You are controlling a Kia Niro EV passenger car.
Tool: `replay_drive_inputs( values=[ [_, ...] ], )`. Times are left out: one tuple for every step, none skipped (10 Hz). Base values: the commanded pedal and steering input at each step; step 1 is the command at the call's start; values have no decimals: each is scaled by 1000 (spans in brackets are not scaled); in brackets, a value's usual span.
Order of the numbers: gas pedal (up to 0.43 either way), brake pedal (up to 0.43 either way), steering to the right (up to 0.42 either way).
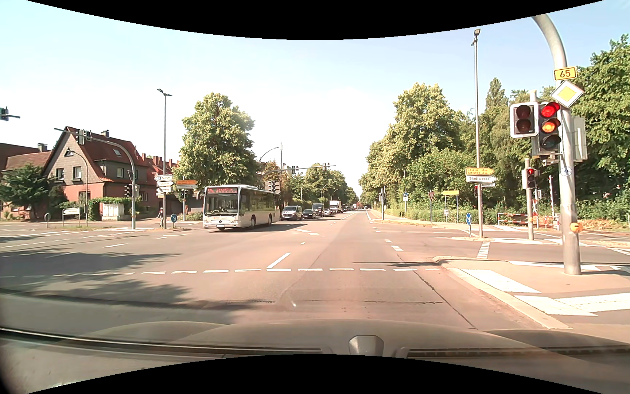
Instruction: Follow the waypoints while adhering to traffic rules and regulations
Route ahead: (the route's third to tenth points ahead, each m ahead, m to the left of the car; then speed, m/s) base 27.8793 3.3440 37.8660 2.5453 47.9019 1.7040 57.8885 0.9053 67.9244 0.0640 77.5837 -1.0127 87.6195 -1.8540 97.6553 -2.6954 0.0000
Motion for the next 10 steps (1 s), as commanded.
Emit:
replay_drive_inputs(
  values=[
    [0, 280, 16],
    [0, 244, 16],
    [0, 6, 16],
    [0, 12, 16],
    [0, 6, 16],
    [0, 12, 16],
    [0, 6, 16],
    [110, 6, 16],
    [169, 12, 16],
    [177, 6, 16]
  ],
)
